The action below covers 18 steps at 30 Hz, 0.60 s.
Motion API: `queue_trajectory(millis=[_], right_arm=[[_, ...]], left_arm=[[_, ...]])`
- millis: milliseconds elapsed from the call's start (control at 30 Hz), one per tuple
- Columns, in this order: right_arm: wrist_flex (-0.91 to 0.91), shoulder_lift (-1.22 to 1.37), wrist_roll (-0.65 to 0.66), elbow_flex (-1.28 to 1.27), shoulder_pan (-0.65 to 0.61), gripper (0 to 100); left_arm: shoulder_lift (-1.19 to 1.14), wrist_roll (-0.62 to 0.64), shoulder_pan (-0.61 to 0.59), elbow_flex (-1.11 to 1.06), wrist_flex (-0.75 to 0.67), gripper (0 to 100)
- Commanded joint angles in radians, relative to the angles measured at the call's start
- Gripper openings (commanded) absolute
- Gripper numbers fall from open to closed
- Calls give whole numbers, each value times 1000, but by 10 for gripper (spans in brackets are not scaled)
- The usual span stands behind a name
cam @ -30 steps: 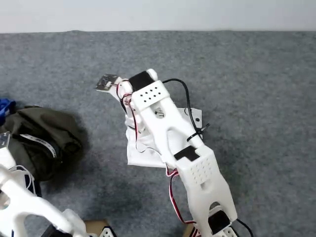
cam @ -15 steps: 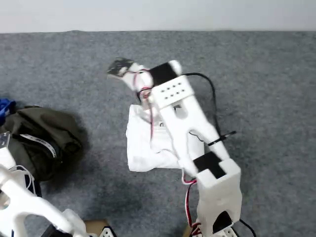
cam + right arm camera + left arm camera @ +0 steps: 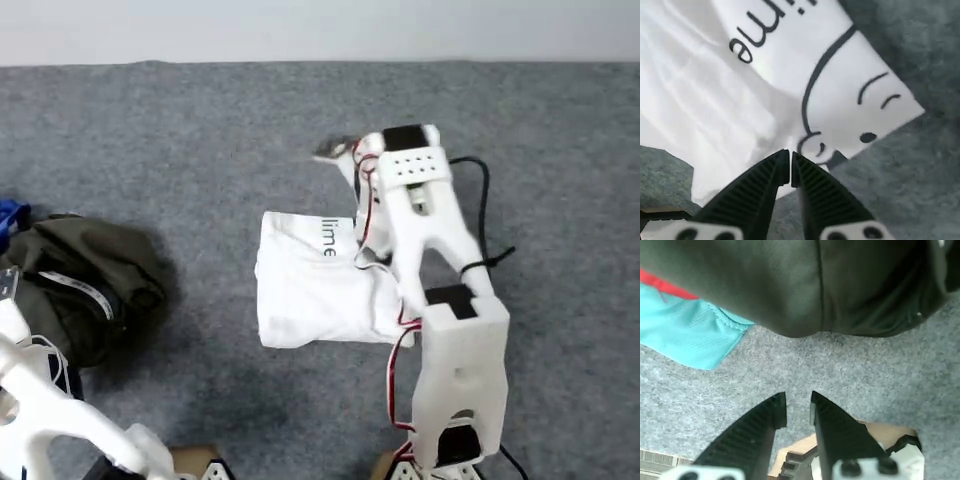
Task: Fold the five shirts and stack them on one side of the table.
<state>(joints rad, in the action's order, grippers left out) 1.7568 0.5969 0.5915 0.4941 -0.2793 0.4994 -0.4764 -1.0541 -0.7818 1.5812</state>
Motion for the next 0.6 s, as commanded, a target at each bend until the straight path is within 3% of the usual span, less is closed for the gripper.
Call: queue_trajectory(millis=[0,200,333,433,567], right_arm=[[42,-27,6,3,-125,14],[44,-104,-2,-3,-369,13],[44,-177,-15,-3,-461,13],[42,-262,-14,-3,-466,13],[41,-297,-9,-3,-358,13]], left_arm=[[28,9,8,4,-14,93],[28,28,8,4,-14,93],[25,52,8,4,-31,93],[26,52,8,4,-31,93],[26,52,8,2,-31,93]])
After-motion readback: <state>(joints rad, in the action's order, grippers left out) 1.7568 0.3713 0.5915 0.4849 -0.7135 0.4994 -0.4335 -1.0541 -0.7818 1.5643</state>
